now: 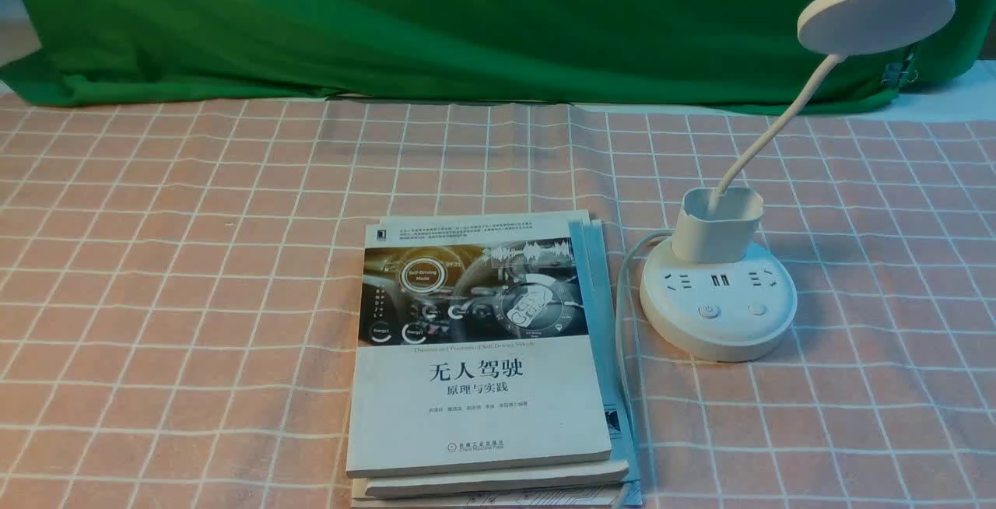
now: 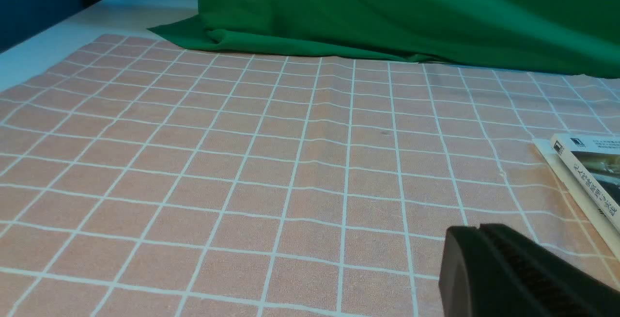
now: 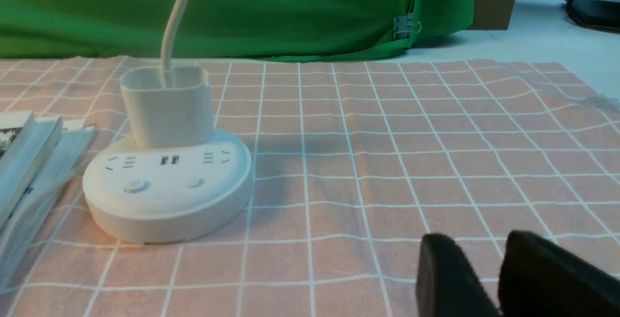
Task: Turn on the table lamp on the pink coffee tablecloth with your hand.
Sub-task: 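Press the button on the base of the white desk lamp with the right gripper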
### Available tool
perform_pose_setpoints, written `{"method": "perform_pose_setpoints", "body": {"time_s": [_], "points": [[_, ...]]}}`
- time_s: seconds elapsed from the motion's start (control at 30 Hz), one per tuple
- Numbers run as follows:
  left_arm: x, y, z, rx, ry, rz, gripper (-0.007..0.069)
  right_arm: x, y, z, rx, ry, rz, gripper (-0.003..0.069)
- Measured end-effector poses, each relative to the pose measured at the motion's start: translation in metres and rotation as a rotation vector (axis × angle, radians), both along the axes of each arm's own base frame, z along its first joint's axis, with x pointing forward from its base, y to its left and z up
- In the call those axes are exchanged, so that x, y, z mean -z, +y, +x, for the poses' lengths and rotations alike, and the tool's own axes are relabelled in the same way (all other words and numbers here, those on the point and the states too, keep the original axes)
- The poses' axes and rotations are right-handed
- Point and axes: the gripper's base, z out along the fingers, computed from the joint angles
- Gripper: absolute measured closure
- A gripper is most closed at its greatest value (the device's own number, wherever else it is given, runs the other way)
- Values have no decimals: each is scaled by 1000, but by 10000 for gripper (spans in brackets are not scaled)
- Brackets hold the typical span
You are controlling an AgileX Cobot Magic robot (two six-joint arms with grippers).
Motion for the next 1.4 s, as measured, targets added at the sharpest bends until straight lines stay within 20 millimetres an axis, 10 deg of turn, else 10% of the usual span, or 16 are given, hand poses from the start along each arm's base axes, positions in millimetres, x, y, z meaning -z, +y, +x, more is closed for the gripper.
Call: {"method": "perform_pose_setpoints", "body": {"time_s": [0.97, 1.23, 1.4], "points": [[0, 0, 0, 0, 0, 0, 603, 0, 0, 0, 2, -6, 43, 421], [0, 0, 0, 0, 0, 0, 603, -7, 4, 1, 60, -75, 1035, 421], [0, 0, 0, 0, 0, 0, 603, -7, 4, 1, 58, -76, 1031, 421]]}}
